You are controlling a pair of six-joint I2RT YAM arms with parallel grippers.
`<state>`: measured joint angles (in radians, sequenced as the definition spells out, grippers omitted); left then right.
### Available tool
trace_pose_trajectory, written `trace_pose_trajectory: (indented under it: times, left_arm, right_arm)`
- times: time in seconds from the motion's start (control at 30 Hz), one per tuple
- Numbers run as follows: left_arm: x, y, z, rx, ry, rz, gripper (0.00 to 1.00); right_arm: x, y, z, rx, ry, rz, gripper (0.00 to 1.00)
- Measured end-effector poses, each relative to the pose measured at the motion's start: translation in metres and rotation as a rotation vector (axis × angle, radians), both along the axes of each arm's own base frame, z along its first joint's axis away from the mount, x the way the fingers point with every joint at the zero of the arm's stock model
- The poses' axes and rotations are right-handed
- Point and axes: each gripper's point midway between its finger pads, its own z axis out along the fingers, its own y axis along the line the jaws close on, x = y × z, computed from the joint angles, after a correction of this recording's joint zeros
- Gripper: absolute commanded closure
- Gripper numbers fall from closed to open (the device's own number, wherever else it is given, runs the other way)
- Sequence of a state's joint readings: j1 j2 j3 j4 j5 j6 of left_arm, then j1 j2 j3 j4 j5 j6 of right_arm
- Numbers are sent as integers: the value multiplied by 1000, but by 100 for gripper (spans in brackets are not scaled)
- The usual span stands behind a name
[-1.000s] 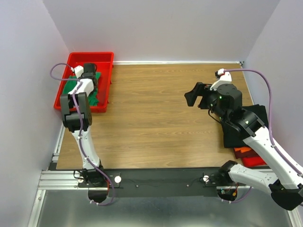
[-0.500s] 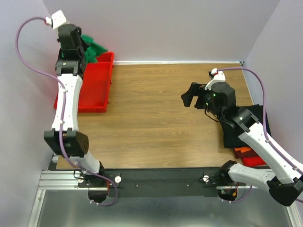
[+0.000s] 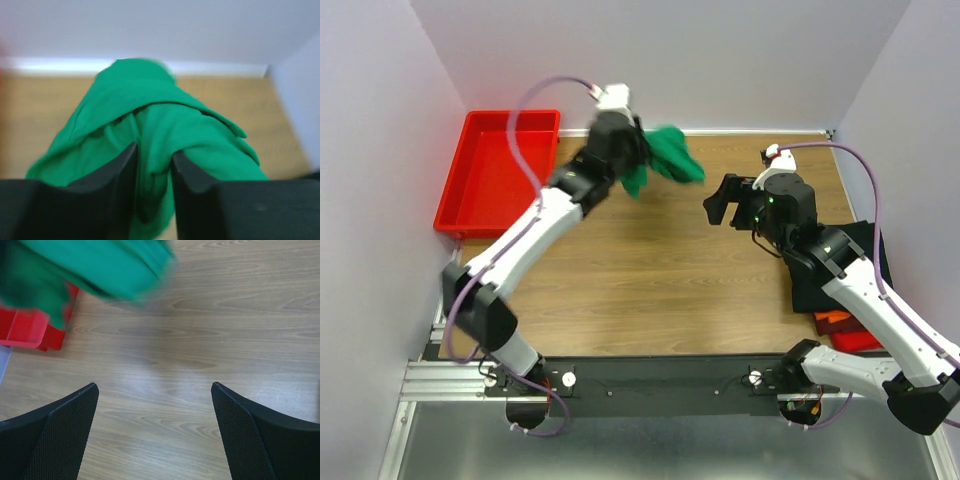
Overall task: Fold and stack the t-shirts
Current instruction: Move the tshirt to the center of the board, then flatten the tshirt out
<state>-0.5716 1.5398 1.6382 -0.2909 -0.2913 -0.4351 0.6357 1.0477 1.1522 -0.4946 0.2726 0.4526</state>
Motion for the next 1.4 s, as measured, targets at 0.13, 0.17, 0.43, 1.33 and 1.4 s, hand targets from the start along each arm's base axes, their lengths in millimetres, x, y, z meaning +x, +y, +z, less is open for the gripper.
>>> trace_pose_trajectory:
  times: [0.13,0.17,0.43,1.33,1.4]
  left_arm:
    - [-14,-51,-141,107,267,-118,42]
    - [-23,-53,-170,132,325,-132,42]
    - [-34,-24,-202,82,391,-72,52]
    - [-46,-81,-309,-96,597,-281,50]
    - [-43,-85,-316,-92,608,-274,51]
  right_arm:
    - [2,-2,-7,-11,10,-20,0]
    - [3,-3,-11,-16,16,-28,0]
    - [22,6,-85,-116,177,-72,3]
    - [182,-52,-213,-250,337,-436,25]
    - [181,-50,-217,-255,346,-427,24]
